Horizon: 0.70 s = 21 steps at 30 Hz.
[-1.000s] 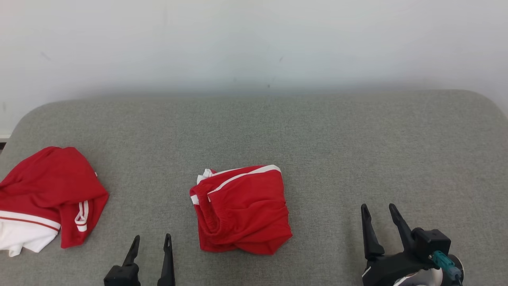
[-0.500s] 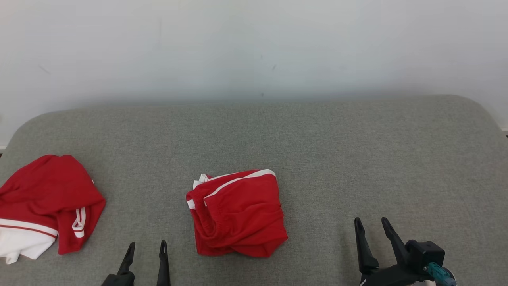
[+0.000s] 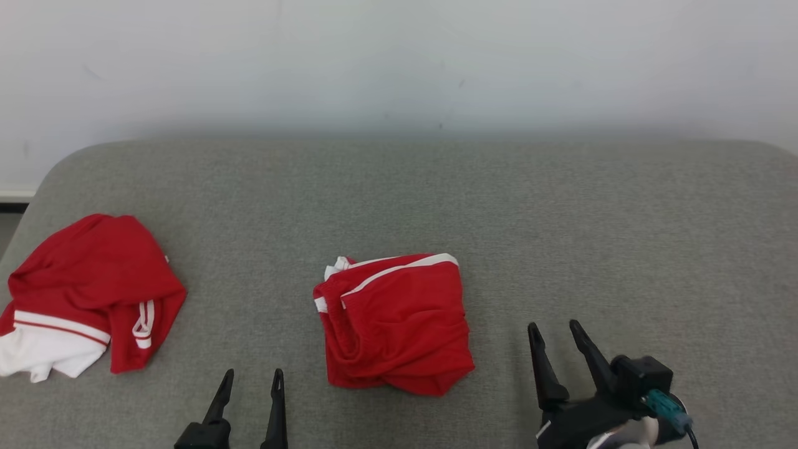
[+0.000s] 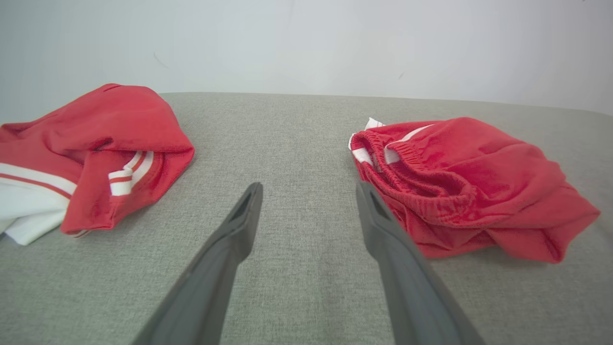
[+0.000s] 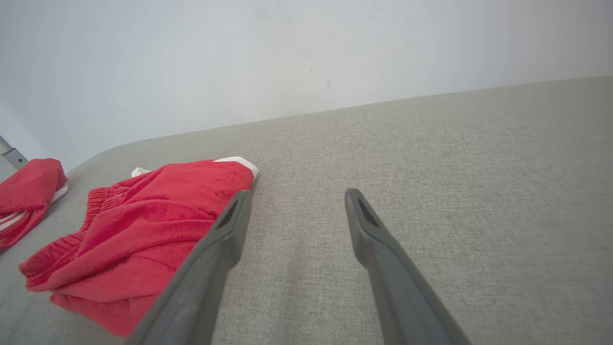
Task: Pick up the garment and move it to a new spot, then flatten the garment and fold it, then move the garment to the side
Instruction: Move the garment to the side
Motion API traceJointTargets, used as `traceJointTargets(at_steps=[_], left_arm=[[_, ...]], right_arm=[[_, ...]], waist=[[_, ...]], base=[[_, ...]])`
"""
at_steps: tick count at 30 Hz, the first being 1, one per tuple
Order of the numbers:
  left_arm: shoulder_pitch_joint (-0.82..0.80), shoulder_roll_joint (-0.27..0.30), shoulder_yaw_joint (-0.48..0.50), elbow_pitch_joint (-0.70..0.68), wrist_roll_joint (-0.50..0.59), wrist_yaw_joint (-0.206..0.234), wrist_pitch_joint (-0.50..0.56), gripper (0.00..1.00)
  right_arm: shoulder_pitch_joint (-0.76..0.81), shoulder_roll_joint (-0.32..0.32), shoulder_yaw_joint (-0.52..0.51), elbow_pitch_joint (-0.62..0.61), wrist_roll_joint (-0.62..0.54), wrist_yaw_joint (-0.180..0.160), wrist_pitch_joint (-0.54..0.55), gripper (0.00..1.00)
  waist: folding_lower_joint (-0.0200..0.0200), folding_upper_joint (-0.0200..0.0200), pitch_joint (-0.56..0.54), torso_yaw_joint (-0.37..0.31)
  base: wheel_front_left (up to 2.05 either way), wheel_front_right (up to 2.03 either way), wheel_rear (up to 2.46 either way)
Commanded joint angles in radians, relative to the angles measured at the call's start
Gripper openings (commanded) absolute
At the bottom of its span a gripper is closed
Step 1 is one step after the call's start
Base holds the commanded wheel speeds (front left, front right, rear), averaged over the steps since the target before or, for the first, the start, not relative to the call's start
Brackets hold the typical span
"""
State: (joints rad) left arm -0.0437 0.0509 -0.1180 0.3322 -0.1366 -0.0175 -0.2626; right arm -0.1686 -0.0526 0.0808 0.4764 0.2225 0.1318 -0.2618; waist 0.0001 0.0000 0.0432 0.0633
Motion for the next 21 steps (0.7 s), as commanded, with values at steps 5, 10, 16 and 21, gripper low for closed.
traceJointTargets(at_steps=[5,10,16,21], left_arm=[[-0.029,-0.001,-0.029,-0.002,-0.014,0.002,-0.003,1.0],[-0.039,-0.001,-0.039,0.0,-0.019,0.007,-0.003,1.0],[-0.042,-0.001,-0.043,0.003,-0.019,0.003,-0.003,1.0],[-0.045,-0.001,-0.052,0.002,-0.025,0.004,-0.003,1.0]], right_arm=[[-0.09,0.003,0.054,0.059,0.051,-0.002,-0.002,1.0],[-0.164,0.002,0.09,0.142,0.078,-0.002,-0.002,1.0],[-0.226,0.002,0.111,0.269,0.085,-0.002,-0.002,1.0],[-0.276,0.003,0.116,0.372,0.078,-0.002,-0.002,0.85]], waist=[[-0.0001,0.0,0.065,0.091],[-0.0001,0.0,0.088,0.146],[-0.0001,0.0,0.098,0.183],[-0.0001,0.0,0.106,0.2]], base=[[0.0,0.0,0.0],[0.0,0.0,0.0],[0.0,0.0,0.0],[0.0,0.0,0.0]])
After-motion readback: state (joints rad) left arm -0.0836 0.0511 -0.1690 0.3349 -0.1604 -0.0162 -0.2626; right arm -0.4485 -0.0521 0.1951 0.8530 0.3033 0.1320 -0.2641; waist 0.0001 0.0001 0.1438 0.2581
